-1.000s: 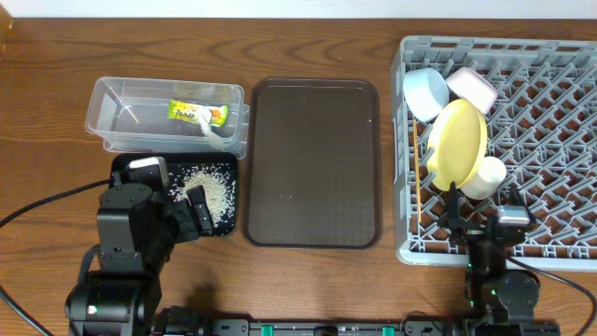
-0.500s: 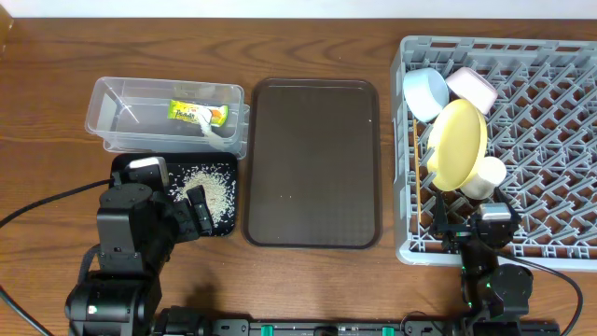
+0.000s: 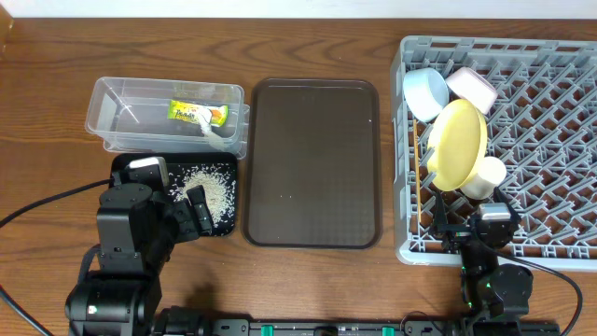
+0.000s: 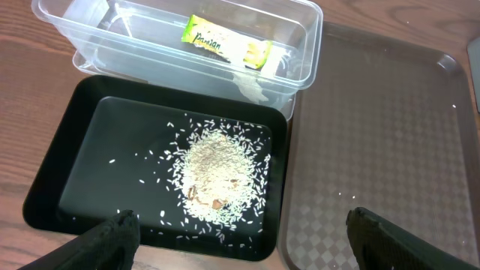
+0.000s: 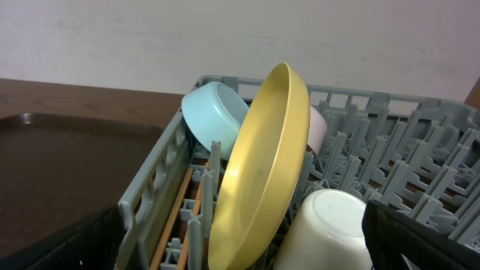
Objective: Sort waste into correct bins and load items into the dishwasher rack
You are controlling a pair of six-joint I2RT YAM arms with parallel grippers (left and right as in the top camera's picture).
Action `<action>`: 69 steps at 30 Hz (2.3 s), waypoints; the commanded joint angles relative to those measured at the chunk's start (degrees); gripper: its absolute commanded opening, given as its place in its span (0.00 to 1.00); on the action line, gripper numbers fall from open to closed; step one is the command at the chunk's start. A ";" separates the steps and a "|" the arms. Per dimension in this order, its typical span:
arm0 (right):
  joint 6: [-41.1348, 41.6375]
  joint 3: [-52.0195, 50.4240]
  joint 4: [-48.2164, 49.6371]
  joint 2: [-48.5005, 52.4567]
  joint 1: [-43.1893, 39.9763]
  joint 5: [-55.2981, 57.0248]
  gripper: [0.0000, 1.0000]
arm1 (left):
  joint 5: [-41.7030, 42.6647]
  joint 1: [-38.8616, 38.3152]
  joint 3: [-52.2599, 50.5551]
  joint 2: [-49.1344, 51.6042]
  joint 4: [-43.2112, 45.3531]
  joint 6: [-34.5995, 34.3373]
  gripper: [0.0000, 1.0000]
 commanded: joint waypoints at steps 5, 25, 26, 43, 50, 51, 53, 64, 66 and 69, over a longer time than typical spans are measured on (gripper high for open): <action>-0.70 -0.07 -0.22 -0.24 -0.48 -0.63 0.99 | -0.28 -0.13 -0.26 -0.07 0.04 -0.07 0.91; -0.70 -0.07 -0.24 -0.24 -0.48 -0.63 0.99 | -0.72 0.15 -19.91 -19.47 15.06 4.07 0.91; -0.70 -0.07 -0.24 -0.24 -0.48 -0.63 0.99 | -0.72 0.15 -22.25 -21.35 17.27 4.07 0.91; -0.70 -0.07 -0.24 -0.24 -0.48 -0.63 0.99 | -0.76 0.15 -50.47 -39.63 51.08 4.98 0.91; -0.70 -0.07 -0.24 -0.24 -0.48 -0.63 0.99 | -1.75 0.15 -51.06 -39.63 48.87 6.10 0.91; -0.70 -0.07 -0.24 -0.24 -0.48 -0.63 0.99 | -1.64 0.15 -51.06 -39.63 47.47 5.66 0.91; -0.70 -0.07 -0.22 -0.24 -0.48 -0.63 0.99 | -1.60 0.11 -51.04 -39.63 45.94 5.53 0.91; -0.70 -0.07 -0.22 -0.24 -0.48 -0.63 0.99 | -1.60 0.11 -51.04 -39.50 45.94 5.53 0.91; -0.70 -0.07 -0.24 -0.24 -0.48 -0.63 0.99 | -1.60 0.11 -51.04 -39.50 45.94 5.53 0.91; -0.70 -0.07 -0.24 -0.24 -0.48 -0.63 0.99 | -1.60 0.11 -51.04 -39.50 45.94 5.53 0.91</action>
